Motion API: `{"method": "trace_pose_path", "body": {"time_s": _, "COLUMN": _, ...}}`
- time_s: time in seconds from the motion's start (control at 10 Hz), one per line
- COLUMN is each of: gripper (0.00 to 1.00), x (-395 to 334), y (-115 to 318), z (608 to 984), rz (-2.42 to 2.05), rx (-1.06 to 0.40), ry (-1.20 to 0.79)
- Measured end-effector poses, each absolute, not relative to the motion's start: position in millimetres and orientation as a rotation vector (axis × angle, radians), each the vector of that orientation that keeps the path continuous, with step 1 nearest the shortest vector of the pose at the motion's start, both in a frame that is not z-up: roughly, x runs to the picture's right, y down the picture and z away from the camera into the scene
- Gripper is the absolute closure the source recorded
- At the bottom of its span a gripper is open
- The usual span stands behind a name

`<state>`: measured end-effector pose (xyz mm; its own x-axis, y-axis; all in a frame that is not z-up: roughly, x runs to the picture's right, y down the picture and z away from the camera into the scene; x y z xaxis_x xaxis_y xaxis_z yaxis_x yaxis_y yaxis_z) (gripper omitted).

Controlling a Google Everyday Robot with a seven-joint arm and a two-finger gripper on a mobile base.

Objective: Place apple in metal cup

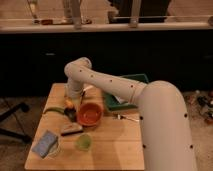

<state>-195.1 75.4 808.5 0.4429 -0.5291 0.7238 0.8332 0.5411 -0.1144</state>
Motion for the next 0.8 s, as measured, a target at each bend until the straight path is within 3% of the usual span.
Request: {"method": "trace_pose_path", "body": {"time_s": 0.8, "gripper": 0.99, "x": -196.3, "y": 78.7, "z": 809.7, "rz": -0.892, "rx": -0.529, "ry": -0.695}}
